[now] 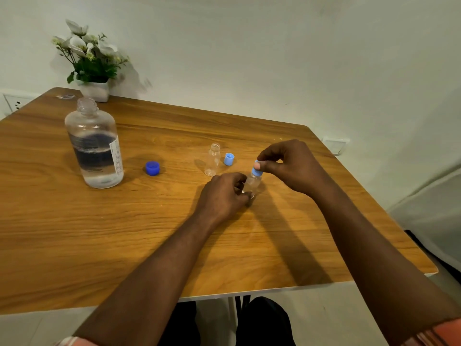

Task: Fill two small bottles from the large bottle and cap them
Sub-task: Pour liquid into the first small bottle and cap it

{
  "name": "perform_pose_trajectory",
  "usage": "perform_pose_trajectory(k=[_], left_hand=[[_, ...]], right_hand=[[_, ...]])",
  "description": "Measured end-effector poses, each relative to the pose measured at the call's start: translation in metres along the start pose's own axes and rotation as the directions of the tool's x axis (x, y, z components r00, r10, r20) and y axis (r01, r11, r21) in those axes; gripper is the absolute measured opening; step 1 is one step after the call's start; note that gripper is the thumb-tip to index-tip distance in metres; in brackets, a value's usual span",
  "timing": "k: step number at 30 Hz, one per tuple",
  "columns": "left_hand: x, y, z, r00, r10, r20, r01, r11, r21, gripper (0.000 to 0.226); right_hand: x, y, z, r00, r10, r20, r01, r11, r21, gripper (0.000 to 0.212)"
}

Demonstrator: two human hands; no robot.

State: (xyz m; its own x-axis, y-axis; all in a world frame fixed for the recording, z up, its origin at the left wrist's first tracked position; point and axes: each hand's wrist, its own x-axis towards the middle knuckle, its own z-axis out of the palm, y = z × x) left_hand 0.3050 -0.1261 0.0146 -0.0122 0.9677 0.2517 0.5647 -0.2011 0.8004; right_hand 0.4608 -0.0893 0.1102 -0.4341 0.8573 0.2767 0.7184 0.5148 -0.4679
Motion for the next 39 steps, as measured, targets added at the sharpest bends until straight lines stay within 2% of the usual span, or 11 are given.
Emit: perform_pose_trajectory(k=[4,9,12,15,18,21,25,28,30,34,39], left_hand=[[0.0006,0.0003,-0.0001,1.0,0.002,-0.01,-0.002,1.0,0.02,0.034],[0.0005,0.001,0.0,1.0,-0.009,-0.015,0.009,1.0,0.012,0.034],[0.0002,0.0006,-0.0004,1.0,-0.009,-0.008,0.009,1.0,0.011,0.033],[-0.0003,0.0011,-0.0003,1.0,0.0,-0.007,0.001,1.0,0.026,0.036],[0.0,0.0011,-0.0001,1.0,0.006,-0.012,-0.005,0.999,0.034,0.036],[-0.0003,0.0013,-0.0006,1.0,-0.003,-0.01,0.003,1.0,0.021,0.036],[-0.0002,0.0014,-0.0012,1.0,-0.005,-0.002,0.005,1.0,0.03,0.036],[-0.0001,0.0014,-0.0013,1.0,-0.005,0.003,0.005,1.0,0.03,0.041],[-0.0001,0.0012,-0.0012,1.0,-0.007,0.002,0.006,1.0,0.029,0.042],[0.0002,0.0016,-0.0009,1.0,-0.009,-0.004,0.009,1.0,0.017,0.036],[-0.0006,0.0023,-0.0012,1.0,-0.009,-0.006,0.009,1.0,0.02,0.036]], right_hand=[[0.0008,-0.0015,0.0007,0.997,0.025,-0.072,-0.024,1.0,0.019,0.02],[-0.0004,-0.0004,-0.0048,0.999,-0.006,0.048,0.004,0.999,0.039,0.031],[-0.0001,-0.0006,-0.0035,1.0,-0.003,0.027,0.003,1.0,0.007,0.018],[-0.0003,0.0001,-0.0022,1.0,0.019,-0.024,-0.019,0.999,-0.029,0.02],[0.0005,0.0007,-0.0026,0.999,0.018,-0.048,-0.017,1.0,0.022,0.01],[0.0001,0.0017,-0.0041,0.999,-0.008,0.047,0.006,0.999,0.033,0.028],[0.0006,-0.0012,-0.0019,1.0,0.007,0.013,-0.007,1.0,-0.014,0.016],[0.0004,-0.0014,-0.0003,0.998,0.029,-0.053,-0.03,0.999,-0.026,0.023],[0.0005,-0.0016,-0.0016,0.999,0.025,-0.038,-0.024,0.999,0.037,0.006],[-0.0004,0.0008,-0.0028,0.998,-0.003,0.068,0.0,0.999,0.046,0.023],[0.0014,-0.0001,0.0035,0.999,0.03,-0.034,-0.032,0.997,-0.066,0.015]])
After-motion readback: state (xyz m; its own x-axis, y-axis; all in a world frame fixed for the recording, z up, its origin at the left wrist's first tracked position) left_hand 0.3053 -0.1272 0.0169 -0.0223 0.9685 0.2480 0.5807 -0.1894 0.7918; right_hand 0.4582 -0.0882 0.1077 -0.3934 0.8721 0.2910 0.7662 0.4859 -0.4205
